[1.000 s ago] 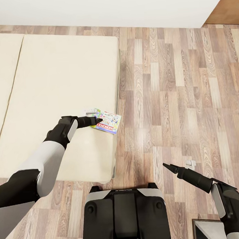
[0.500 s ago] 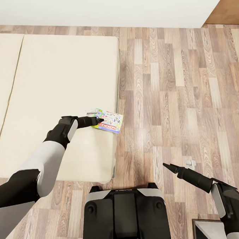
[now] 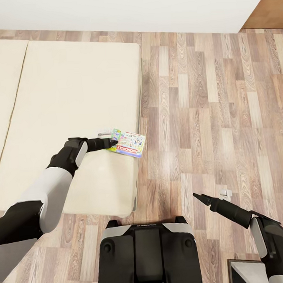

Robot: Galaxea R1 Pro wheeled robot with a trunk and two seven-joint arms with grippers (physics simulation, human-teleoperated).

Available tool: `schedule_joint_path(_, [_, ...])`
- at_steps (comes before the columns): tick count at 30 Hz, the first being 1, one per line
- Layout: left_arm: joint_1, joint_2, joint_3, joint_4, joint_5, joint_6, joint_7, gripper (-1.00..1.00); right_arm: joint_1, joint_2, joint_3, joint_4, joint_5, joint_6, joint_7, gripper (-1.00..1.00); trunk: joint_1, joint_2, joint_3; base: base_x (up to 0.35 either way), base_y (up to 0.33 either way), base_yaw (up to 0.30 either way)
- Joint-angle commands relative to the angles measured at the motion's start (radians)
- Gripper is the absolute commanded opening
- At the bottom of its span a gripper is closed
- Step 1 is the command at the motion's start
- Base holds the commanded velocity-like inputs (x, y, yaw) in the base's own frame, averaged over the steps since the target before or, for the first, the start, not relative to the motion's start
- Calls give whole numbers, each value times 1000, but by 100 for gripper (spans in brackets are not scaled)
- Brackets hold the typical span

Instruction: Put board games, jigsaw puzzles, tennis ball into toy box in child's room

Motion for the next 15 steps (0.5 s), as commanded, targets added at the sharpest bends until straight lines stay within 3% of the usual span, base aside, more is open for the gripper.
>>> schedule_joint_path(1, [0,16,4,-4,0,7,-4,100,0,0,-1,1,-5,7,1,100,0,-1,-1,0,0,0])
schedule_joint_path(8, [0,150,12,-11,9,9,-10,100,0,-1,-2,7,-5,8,0,100,0,-1,-1,0,0,0])
schedule_joint_path(15, [1,262,16,-12,15,32,-32,100,0,-2,-3,8,-5,8,5,100,0,-1,-1,0,0,0])
